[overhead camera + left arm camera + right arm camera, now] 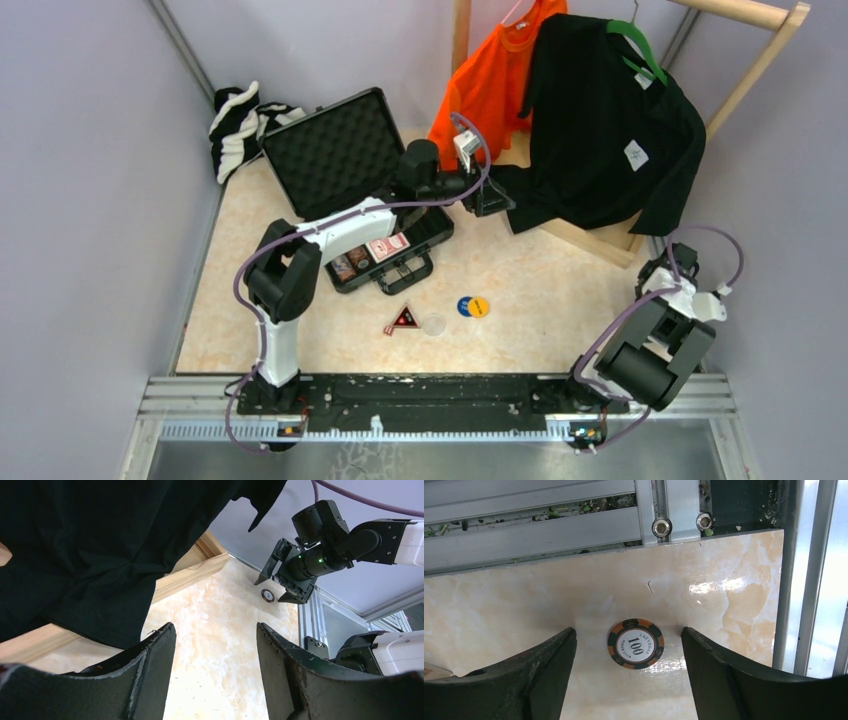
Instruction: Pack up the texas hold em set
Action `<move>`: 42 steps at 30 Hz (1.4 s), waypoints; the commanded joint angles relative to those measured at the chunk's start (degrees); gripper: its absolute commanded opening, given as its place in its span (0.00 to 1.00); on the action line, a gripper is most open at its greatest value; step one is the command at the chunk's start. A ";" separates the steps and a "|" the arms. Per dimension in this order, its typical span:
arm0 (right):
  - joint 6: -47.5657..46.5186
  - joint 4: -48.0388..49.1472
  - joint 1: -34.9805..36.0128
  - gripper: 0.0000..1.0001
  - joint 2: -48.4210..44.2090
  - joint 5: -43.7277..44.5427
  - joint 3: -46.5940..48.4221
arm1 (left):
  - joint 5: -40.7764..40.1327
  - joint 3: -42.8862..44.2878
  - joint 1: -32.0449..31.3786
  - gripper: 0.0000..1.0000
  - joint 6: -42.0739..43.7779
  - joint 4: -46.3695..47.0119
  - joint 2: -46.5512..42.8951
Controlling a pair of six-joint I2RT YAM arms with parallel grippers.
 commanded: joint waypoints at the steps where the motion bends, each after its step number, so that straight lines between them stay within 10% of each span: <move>1: 0.26 0.00 -0.85 0.75 -0.40 -0.76 -1.33 | 0.90 -0.26 0.12 0.67 0.02 2.09 -2.48; 42: -4.98 -0.59 -0.80 0.51 -5.37 -6.65 -5.71 | 2.65 -1.70 1.26 0.67 -3.16 4.84 -3.87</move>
